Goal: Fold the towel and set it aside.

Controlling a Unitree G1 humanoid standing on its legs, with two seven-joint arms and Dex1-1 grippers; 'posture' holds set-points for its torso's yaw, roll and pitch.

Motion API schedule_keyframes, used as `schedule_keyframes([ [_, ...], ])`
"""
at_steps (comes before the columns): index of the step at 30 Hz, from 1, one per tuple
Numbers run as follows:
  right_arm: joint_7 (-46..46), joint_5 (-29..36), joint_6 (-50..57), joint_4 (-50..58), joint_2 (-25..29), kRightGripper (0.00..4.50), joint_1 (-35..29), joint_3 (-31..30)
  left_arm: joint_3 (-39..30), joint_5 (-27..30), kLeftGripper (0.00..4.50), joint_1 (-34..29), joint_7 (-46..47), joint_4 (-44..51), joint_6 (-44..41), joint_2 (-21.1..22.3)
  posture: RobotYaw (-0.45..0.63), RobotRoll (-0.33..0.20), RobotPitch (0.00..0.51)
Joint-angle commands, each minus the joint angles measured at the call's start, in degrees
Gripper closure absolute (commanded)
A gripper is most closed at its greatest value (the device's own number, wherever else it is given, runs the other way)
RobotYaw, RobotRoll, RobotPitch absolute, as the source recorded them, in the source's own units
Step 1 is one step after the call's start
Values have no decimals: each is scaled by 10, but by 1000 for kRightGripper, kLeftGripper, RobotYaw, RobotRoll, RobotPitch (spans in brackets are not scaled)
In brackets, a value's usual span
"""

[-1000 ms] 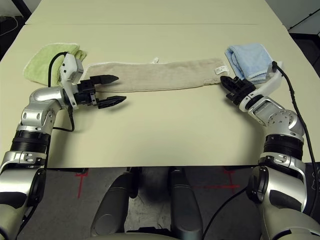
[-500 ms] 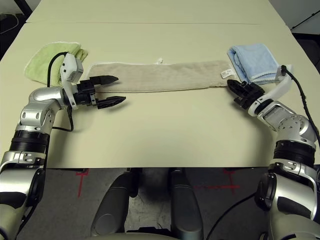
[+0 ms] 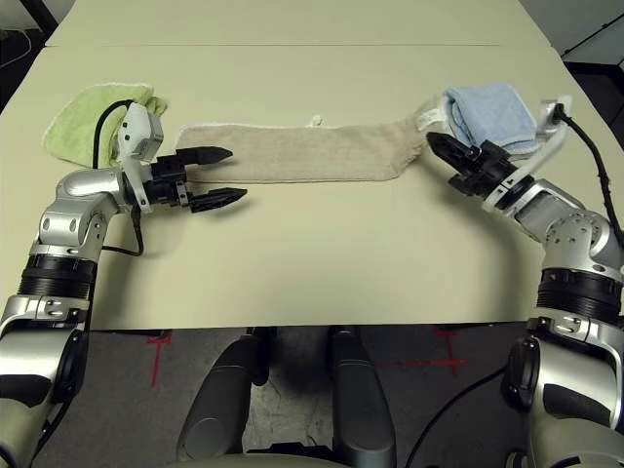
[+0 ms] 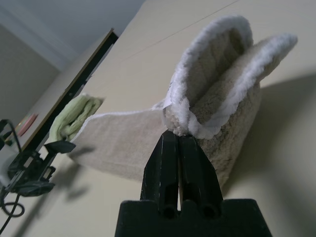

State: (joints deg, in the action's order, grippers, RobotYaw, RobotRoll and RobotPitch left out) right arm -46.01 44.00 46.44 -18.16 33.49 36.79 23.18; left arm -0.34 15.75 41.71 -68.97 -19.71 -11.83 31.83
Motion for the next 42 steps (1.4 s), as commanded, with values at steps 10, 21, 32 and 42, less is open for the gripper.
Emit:
schedule_keyframes([
  [10, -31, -32, 0, 52, -14, 4458, 17, -95, 8, 6, 0, -11, -3, 19, -9, 3, -17, 0, 233],
  [21, -6, -78, -26, 47, -57, 4458, 25, -138, 5, 7, 0, -16, 1, 29, -17, 6, 3, 0, 240],
  [32, 24, -107, -23, 50, -102, 4458, 37, -173, 3, 10, 0, -23, 6, 39, -25, 8, 6, 0, 240],
  [42, 58, -130, -22, 35, -145, 4458, 52, -189, 4, 12, 0, -28, 10, 46, -29, 9, 9, 0, 239],
])
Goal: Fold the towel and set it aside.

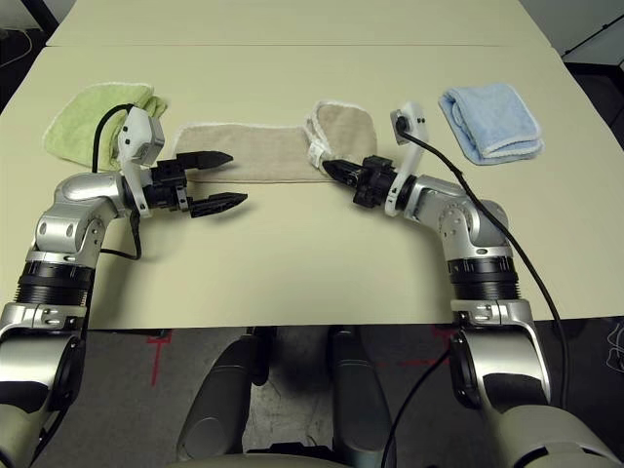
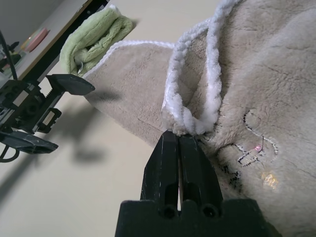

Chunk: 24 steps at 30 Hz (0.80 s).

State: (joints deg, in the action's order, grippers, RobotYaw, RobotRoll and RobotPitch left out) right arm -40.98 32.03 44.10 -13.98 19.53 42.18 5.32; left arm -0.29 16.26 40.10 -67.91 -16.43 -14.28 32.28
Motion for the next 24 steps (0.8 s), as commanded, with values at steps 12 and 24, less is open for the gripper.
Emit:
schedule_keyframes([
  [12, -42, -42, -44, 4, 4, 1961, -1, -48, 5, 8, 0, -10, 0, 12, -6, 5, 4, 0, 235],
  [24, -204, -16, -116, 27, 94, 31, 8, -36, 8, 7, 0, -11, 1, 6, -3, 1, -23, 0, 227],
])
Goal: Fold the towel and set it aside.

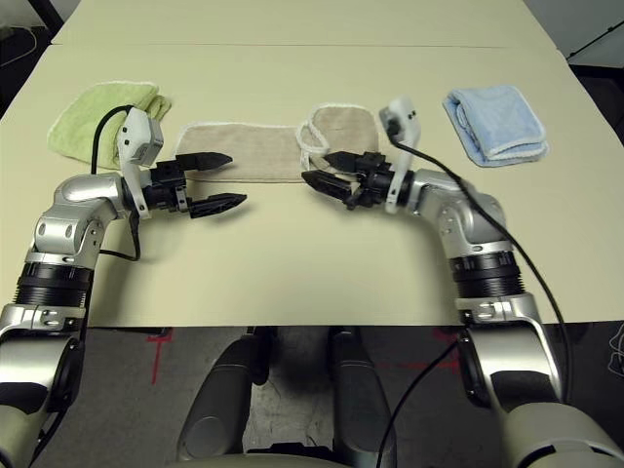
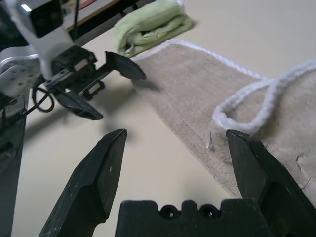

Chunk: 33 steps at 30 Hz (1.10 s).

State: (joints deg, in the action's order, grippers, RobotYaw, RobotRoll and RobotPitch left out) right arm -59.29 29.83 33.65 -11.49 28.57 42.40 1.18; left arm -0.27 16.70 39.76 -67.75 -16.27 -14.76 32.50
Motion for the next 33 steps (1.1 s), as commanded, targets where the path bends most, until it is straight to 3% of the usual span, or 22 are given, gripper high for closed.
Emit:
schedule_keyframes([
  [1, -25, 3, -16, -1, 4, 31, 9, 2, 9, 2, 0, -6, -1, 3, 2, -2, -23, 0, 227],
  [6, -2, -38, -54, -43, -33, 31, 36, -25, 13, 2, 0, 1, -1, -1, 4, -8, -15, 0, 223],
  [13, 19, -77, -166, -168, -50, 31, 77, 5, 6, 7, 0, -14, 0, 19, -7, 4, 6, 0, 219],
  [17, -46, -88, -313, -239, -39, 31, 77, 19, -3, 9, 0, -23, 10, 22, -13, 11, 10, 0, 226],
  [25, -187, -120, -489, -440, 14, 31, 109, 27, -24, 10, 0, -58, 60, 54, -35, 20, 53, 0, 241],
  [33, -265, -134, -538, -503, 27, 31, 128, 28, -51, 23, 0, -70, 106, 77, -66, 29, 73, 0, 249],
])
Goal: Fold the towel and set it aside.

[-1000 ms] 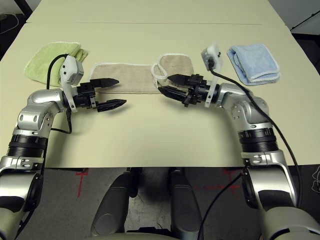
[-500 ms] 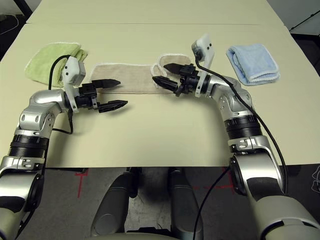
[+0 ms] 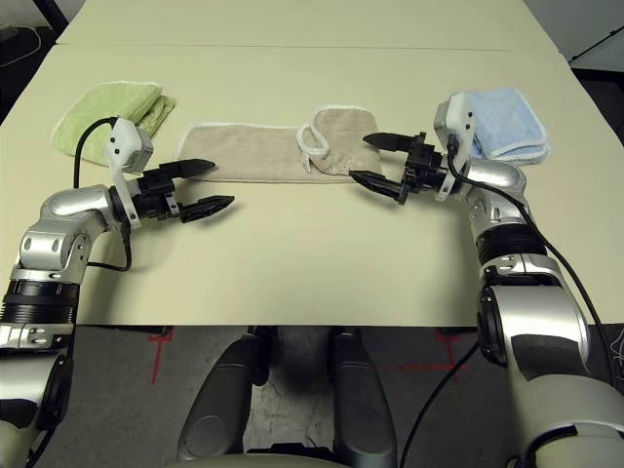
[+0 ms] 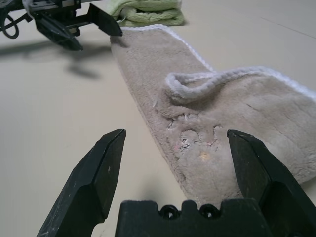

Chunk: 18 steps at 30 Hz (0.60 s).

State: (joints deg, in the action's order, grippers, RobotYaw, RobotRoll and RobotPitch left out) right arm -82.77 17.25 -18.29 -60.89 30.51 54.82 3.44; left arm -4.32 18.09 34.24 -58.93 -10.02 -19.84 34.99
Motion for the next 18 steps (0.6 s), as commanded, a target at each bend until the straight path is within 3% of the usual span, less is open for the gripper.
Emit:
schedule_keyframes([
  [1, -37, -10, -22, -10, 8, 31, 4, 6, -12, 9, 0, -16, 21, 17, -18, 5, 74, 0, 249],
  [18, -67, 5, -12, 5, 64, 31, -18, 59, -11, 2, 0, -17, 49, -10, -13, -3, 50, 0, 249],
])
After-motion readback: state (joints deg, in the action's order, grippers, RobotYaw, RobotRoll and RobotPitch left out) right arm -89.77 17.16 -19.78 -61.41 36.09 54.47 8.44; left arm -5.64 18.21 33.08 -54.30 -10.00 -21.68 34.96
